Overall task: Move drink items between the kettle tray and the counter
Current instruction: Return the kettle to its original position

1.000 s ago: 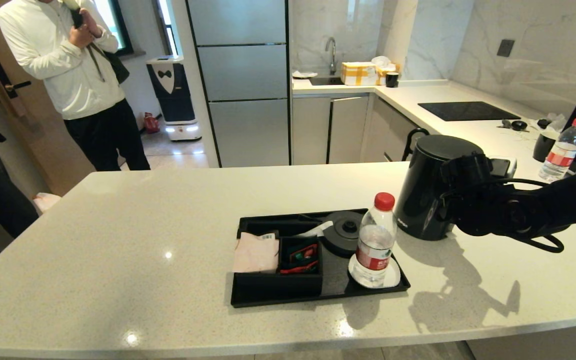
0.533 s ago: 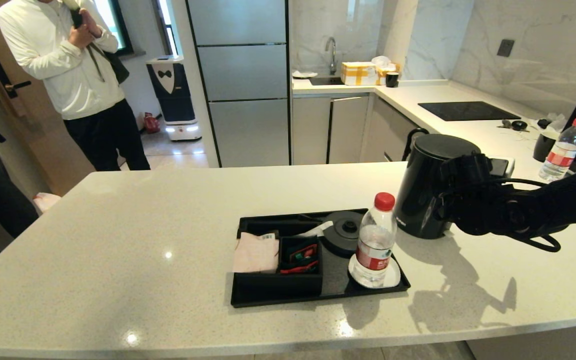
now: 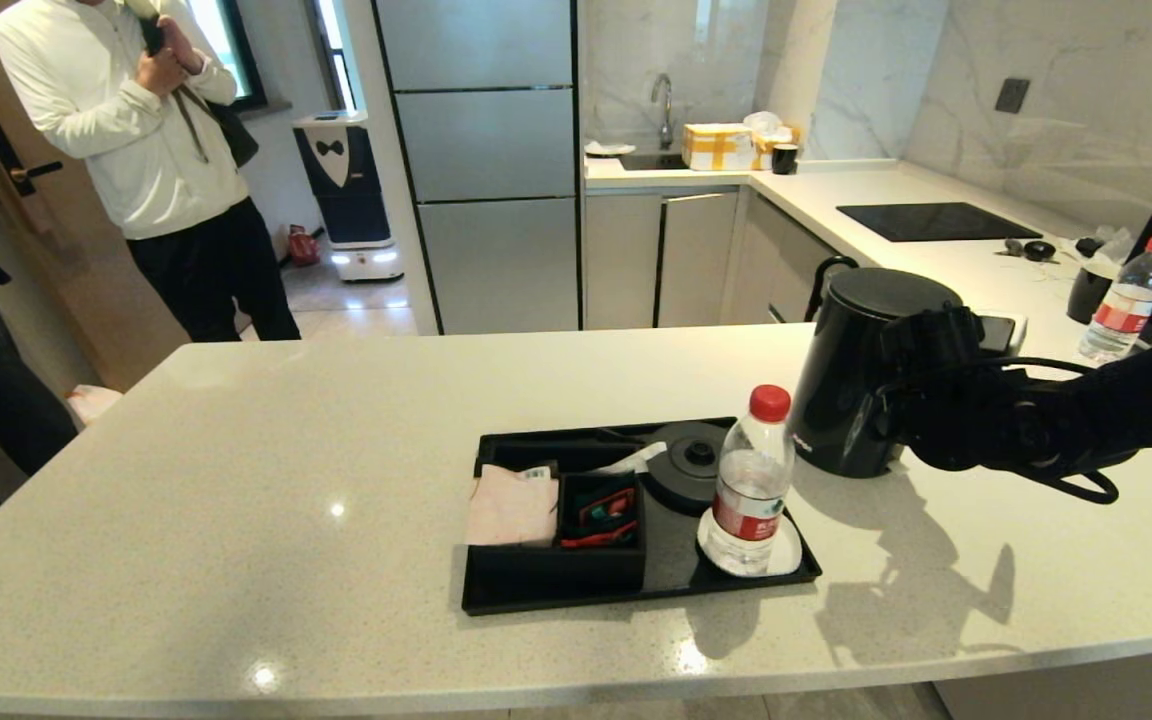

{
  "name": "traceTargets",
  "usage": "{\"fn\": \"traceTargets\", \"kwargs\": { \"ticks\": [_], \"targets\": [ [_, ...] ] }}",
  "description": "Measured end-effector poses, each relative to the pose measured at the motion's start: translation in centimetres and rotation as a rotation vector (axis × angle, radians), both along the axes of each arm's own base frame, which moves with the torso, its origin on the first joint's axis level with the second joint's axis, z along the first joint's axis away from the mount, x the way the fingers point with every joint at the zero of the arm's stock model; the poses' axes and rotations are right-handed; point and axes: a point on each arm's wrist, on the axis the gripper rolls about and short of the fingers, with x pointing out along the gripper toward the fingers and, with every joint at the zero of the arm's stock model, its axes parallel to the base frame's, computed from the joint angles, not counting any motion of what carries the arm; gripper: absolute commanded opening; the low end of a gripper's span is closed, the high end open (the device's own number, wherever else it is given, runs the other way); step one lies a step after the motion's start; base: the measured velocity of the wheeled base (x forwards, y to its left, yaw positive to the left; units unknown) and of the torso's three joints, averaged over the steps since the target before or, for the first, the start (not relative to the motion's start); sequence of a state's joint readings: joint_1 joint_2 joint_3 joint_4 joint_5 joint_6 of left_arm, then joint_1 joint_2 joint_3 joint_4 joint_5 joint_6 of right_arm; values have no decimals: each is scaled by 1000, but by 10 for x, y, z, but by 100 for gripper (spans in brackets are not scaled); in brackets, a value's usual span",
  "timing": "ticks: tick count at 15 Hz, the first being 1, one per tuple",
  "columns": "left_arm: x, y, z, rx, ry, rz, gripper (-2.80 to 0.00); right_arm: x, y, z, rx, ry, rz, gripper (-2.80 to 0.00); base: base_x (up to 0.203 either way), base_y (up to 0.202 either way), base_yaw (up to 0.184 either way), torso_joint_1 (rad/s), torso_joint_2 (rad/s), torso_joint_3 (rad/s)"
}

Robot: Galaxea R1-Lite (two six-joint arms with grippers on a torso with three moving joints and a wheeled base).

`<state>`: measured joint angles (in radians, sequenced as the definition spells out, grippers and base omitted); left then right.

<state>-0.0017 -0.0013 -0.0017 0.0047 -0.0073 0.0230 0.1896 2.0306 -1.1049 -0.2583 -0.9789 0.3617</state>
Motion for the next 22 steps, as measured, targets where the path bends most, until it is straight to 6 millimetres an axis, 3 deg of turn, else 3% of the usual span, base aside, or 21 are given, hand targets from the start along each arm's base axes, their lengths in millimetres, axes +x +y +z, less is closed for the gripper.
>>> {"fn": "traceTargets", "kwargs": {
  "ticks": [14,22],
  "targets": [
    [0,0,0,0,0,0,-280,-1,0,0,43,-8,35,-280,0,0,0,0,0,0],
    [0,0,0,0,0,0,-280,-17,-3,52,169,-148,209,-280,0,0,0,0,0,0]
  ]
}}
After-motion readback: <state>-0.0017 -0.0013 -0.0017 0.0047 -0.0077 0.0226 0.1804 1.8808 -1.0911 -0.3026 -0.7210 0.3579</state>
